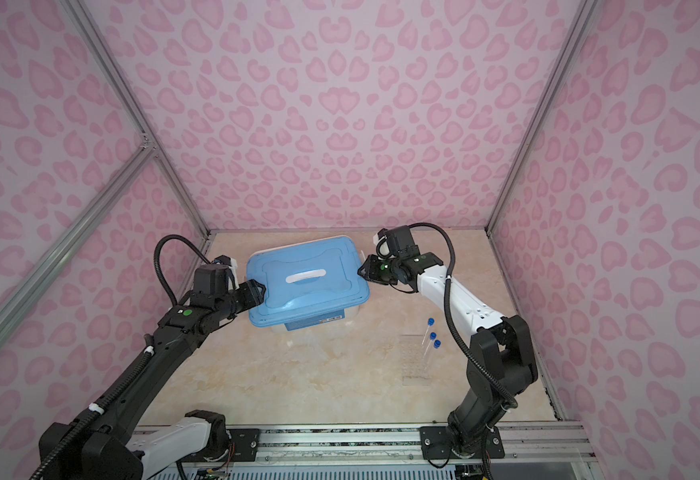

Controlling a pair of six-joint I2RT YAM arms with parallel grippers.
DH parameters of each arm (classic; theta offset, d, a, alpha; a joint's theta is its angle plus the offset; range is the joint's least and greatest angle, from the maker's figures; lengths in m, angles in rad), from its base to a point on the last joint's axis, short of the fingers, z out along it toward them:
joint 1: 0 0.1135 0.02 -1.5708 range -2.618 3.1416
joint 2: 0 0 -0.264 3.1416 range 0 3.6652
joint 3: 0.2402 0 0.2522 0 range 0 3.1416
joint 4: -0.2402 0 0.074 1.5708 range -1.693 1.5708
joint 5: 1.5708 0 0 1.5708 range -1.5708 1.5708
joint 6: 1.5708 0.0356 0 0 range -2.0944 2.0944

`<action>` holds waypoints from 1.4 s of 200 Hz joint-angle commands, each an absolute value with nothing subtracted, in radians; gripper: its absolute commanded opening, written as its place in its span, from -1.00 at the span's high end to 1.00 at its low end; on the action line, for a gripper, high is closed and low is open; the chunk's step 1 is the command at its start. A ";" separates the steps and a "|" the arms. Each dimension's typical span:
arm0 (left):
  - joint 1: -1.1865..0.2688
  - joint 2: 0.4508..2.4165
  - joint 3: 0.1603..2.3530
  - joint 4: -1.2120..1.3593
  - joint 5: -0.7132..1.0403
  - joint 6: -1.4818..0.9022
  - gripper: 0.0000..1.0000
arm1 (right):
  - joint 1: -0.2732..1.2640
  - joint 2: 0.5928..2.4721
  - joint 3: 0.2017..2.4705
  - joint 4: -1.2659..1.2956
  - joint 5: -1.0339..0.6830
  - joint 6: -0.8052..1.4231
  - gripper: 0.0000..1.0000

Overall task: Organize the chemistry lab equipment
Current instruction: 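Move the left gripper to the lid's near corner while right grips the opposite rim, then press the lid rim down onto the bin with both grippers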

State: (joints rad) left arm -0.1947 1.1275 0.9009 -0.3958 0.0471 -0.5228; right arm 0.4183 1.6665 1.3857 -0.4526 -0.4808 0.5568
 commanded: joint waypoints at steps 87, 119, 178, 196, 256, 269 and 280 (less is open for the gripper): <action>-0.191 1.273 1.031 -0.416 -0.021 -0.476 -0.13 | 0.440 1.766 1.510 -0.551 -0.349 0.455 0.44; -0.188 1.313 1.045 -0.410 -0.058 -0.463 -0.11 | 0.450 1.788 1.520 -0.543 -0.350 0.453 0.46; -0.187 1.343 1.042 -0.398 -0.056 -0.448 -0.23 | 0.452 1.813 1.501 -0.555 -0.321 0.451 0.48; -0.187 1.376 1.056 -0.412 -0.036 -0.450 -0.12 | 0.457 1.826 1.500 -0.557 -0.322 0.452 0.48; -0.174 1.315 0.990 -0.395 -0.069 -0.463 -0.03 | 0.492 1.804 1.494 -0.542 -0.322 0.465 0.45; -0.167 1.304 0.984 -0.404 -0.051 -0.469 0.01 | 0.494 1.788 1.460 -0.542 -0.324 0.478 0.43; -0.167 1.289 0.972 -0.404 -0.043 -0.472 0.01 | 0.493 1.773 1.443 -0.535 -0.321 0.483 0.41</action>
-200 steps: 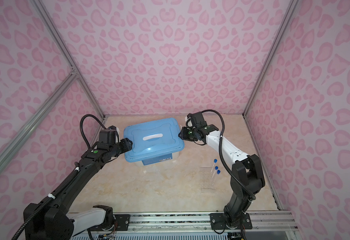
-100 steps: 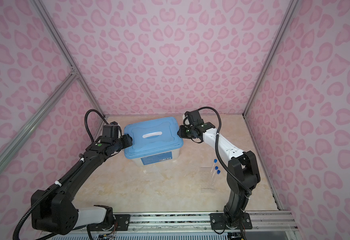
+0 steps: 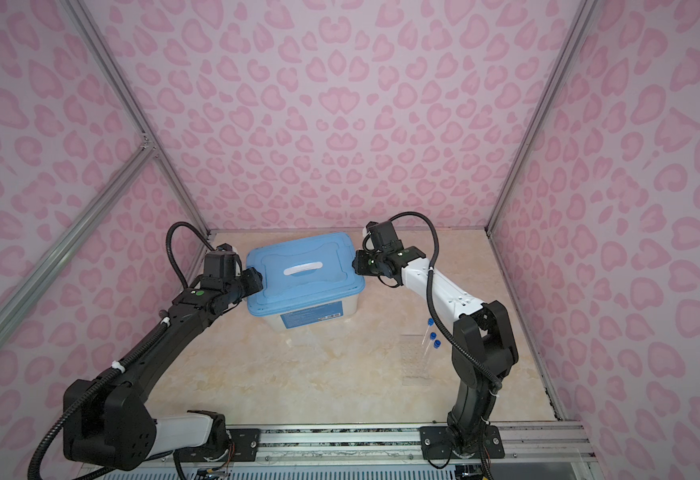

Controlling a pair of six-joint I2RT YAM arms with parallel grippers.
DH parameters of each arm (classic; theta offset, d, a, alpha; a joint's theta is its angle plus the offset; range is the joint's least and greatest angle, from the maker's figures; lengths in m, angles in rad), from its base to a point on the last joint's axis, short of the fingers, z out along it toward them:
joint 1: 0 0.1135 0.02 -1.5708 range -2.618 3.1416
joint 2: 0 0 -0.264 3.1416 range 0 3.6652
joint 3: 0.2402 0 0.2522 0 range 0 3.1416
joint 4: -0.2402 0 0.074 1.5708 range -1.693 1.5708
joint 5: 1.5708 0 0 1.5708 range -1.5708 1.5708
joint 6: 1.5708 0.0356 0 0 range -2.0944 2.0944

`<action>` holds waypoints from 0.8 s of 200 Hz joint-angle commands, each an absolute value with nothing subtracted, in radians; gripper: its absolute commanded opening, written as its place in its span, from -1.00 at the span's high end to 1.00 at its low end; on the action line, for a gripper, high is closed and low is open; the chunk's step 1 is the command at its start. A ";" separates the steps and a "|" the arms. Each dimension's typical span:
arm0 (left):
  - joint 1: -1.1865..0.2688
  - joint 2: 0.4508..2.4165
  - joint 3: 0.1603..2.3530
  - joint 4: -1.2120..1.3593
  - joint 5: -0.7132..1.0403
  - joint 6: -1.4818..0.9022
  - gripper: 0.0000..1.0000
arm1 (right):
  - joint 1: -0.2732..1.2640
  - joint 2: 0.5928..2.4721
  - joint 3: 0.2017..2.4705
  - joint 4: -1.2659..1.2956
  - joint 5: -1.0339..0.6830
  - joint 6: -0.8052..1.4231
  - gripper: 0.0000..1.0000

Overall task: Organize the chemistry lab equipment
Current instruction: 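Press the lid rim down onto the bin with both grippers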

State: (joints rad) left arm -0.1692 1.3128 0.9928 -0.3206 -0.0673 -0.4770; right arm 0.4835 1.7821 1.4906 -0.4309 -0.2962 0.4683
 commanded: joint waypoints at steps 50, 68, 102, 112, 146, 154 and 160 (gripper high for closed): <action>-0.178 1.311 0.941 -0.373 0.095 -0.473 -0.10 | 0.478 1.747 1.421 -0.550 -0.310 0.468 0.39; -0.178 1.341 0.966 -0.382 0.075 -0.463 -0.11 | 0.460 1.759 1.436 -0.562 -0.309 0.463 0.37; -0.189 1.350 0.963 -0.361 0.114 -0.479 -0.11 | 0.457 1.761 1.460 -0.583 -0.305 0.454 0.32; -0.188 1.341 0.969 -0.373 0.082 -0.473 -0.16 | 0.469 1.762 1.462 -0.586 -0.299 0.449 0.31; -0.133 1.343 1.037 -0.430 0.080 -0.441 -0.37 | 0.485 1.785 1.460 -0.615 -0.257 0.437 0.27; -0.122 1.335 1.044 -0.436 0.075 -0.438 -0.42 | 0.486 1.788 1.456 -0.615 -0.251 0.436 0.26; -0.114 1.326 1.047 -0.435 0.076 -0.437 -0.43 | 0.486 1.789 1.454 -0.617 -0.244 0.435 0.26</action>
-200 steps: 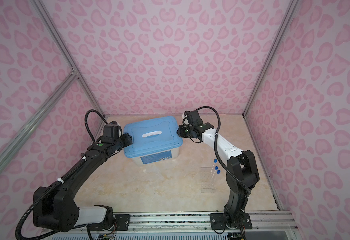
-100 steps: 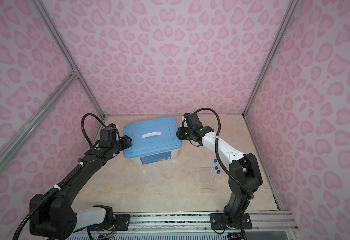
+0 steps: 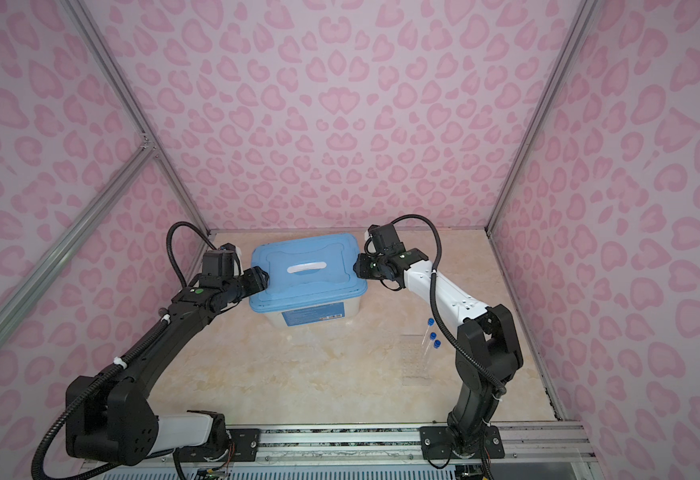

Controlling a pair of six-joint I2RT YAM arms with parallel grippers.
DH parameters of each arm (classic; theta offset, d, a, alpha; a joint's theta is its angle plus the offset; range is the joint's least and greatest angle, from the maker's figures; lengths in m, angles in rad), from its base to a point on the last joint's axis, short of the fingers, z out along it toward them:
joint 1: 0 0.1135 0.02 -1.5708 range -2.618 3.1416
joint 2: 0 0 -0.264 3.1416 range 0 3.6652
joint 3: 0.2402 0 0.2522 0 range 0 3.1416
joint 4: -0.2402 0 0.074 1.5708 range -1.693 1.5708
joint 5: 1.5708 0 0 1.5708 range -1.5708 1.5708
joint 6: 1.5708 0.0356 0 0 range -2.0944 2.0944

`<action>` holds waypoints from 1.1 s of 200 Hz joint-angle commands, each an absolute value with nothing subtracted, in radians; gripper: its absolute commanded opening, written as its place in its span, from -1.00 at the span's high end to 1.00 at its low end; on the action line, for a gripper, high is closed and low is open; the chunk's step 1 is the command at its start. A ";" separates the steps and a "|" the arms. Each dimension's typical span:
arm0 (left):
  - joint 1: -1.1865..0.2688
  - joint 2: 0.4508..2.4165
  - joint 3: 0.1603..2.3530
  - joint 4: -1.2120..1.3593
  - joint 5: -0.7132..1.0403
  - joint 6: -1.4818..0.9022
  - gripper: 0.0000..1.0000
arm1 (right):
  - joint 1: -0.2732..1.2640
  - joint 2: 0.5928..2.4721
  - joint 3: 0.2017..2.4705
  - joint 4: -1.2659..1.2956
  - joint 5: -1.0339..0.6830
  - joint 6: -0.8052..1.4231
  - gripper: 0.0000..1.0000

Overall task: Organize the chemistry lab equipment
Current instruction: 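Press the lid rim down onto the bin with both grippers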

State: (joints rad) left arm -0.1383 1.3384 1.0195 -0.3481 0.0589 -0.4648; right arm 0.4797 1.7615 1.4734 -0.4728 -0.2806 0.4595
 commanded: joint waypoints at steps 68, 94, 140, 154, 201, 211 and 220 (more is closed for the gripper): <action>-0.026 1.300 1.027 -0.346 0.167 -0.458 -0.84 | 0.460 1.789 1.478 -0.648 -0.202 0.429 0.26; -0.013 1.357 0.999 -0.261 0.259 -0.480 -0.90 | 0.470 1.792 1.508 -0.647 -0.216 0.420 0.25; -0.014 1.410 0.963 -0.154 0.390 -0.523 -0.75 | 0.478 1.783 1.470 -0.614 -0.254 0.426 0.25; -0.015 1.399 0.970 -0.184 0.381 -0.516 -0.62 | 0.479 1.776 1.453 -0.609 -0.253 0.426 0.25; -0.047 1.363 1.030 -0.362 0.255 -0.438 -0.15 | 0.487 1.764 1.451 -0.606 -0.248 0.429 0.25; -0.063 1.353 1.032 -0.377 0.227 -0.429 -0.12 | 0.487 1.762 1.450 -0.607 -0.246 0.429 0.25; -0.073 1.351 1.034 -0.384 0.214 -0.422 -0.07 | 0.487 1.758 1.448 -0.607 -0.245 0.430 0.25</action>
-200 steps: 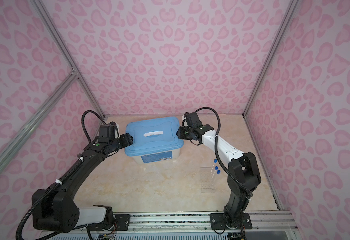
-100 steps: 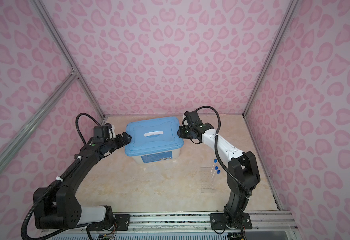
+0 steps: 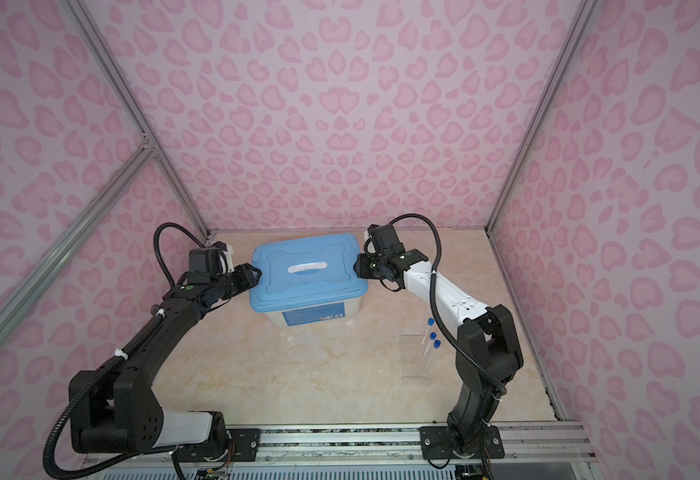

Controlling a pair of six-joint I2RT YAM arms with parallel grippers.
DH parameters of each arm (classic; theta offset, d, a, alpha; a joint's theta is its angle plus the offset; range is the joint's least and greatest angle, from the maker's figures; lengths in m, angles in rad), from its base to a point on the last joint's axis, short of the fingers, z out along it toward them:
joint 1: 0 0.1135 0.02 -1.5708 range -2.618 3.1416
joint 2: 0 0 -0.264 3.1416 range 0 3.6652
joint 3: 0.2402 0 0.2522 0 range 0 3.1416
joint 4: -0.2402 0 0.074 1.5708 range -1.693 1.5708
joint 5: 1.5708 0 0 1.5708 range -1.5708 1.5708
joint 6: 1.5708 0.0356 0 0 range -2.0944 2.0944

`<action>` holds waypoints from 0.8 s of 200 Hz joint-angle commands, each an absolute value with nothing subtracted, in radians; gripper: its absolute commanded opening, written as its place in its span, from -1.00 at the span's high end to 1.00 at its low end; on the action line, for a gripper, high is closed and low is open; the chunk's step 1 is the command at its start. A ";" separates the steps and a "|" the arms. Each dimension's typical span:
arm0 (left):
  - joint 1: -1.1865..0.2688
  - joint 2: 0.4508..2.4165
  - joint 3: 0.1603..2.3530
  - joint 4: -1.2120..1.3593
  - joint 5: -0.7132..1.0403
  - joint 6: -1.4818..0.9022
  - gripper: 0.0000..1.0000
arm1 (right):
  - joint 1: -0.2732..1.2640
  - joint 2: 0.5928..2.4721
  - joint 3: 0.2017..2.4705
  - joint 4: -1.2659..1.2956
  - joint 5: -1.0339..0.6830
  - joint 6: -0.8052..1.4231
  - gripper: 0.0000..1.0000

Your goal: Organize the chemistry lab equipment

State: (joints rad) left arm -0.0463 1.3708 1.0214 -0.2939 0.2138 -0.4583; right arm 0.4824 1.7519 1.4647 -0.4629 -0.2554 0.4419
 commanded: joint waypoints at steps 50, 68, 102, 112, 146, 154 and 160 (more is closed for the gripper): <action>-0.167 1.414 1.097 -0.471 0.109 -0.386 0.15 | 0.496 1.739 1.430 -0.600 -0.239 0.437 0.25; -0.216 1.432 1.115 -0.496 0.044 -0.378 0.20 | 0.498 1.731 1.427 -0.601 -0.237 0.436 0.26; -0.243 1.475 1.104 -0.516 0.005 -0.384 0.23 | 0.498 1.704 1.427 -0.600 -0.240 0.433 0.25; -0.239 1.473 1.088 -0.497 0.019 -0.394 0.23 | 0.490 1.689 1.437 -0.611 -0.233 0.430 0.20; -0.225 1.472 1.089 -0.488 0.048 -0.407 0.22 | 0.434 1.636 1.477 -0.663 -0.268 0.409 -0.25; -0.224 1.473 1.092 -0.489 0.044 -0.406 0.22 | 0.417 1.618 1.469 -0.651 -0.291 0.403 -0.36; -0.222 1.475 1.093 -0.491 0.043 -0.409 0.22 | 0.403 1.609 1.454 -0.632 -0.312 0.404 -0.57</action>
